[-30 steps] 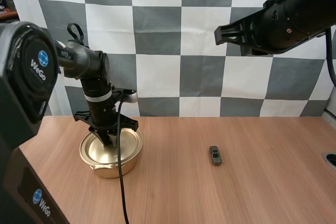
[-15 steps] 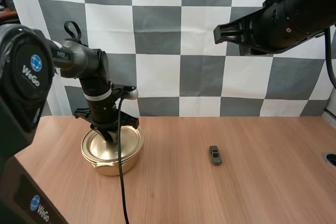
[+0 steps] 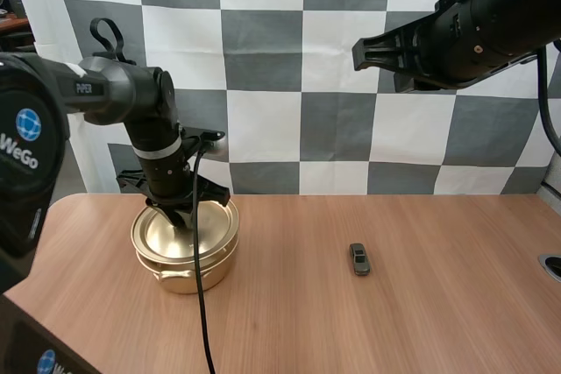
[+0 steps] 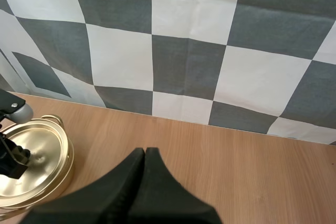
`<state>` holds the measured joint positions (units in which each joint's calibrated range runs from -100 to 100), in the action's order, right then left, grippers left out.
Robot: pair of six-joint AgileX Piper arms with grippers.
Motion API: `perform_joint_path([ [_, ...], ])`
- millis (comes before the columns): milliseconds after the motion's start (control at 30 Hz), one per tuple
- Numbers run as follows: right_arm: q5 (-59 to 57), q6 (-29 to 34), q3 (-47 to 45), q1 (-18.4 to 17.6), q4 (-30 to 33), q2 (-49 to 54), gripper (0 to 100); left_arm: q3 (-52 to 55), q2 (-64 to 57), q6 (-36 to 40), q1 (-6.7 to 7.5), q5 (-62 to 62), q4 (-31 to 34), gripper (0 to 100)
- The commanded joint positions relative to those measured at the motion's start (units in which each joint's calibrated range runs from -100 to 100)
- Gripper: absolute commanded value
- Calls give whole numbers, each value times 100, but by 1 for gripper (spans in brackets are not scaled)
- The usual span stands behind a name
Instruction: Open the pot, put the car inside, and close it
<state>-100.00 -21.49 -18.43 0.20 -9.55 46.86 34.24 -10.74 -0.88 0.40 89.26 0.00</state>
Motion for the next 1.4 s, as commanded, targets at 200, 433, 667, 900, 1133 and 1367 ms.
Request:
perform_joint_path([
  [200, 0, -6, 2, 2, -1, 5, 0, -601, -962, 9, -1, 293, 0, 0],
  [433, 0, -6, 2, 2, -1, 5, 0, -1387, -2280, 9, -1, 792, -97, 0],
  [667, 0, -6, 2, 2, 51, -490, 0, -1878, -3695, 9, -1, 1074, -394, 0],
  [900, 0, -6, 2, 2, 41, -1794, 0, -1991, -4746, -11, -1, 1074, -629, 0],
  [1133, 0, -6, 2, 2, 19, -3098, 0, -1991, -5217, -33, -1, 1074, -618, 0],
  [1367, 0, -6, -500, 2, 6, -3560, 0, -1991, -5227, -33, -1, 1074, -607, 0],
])
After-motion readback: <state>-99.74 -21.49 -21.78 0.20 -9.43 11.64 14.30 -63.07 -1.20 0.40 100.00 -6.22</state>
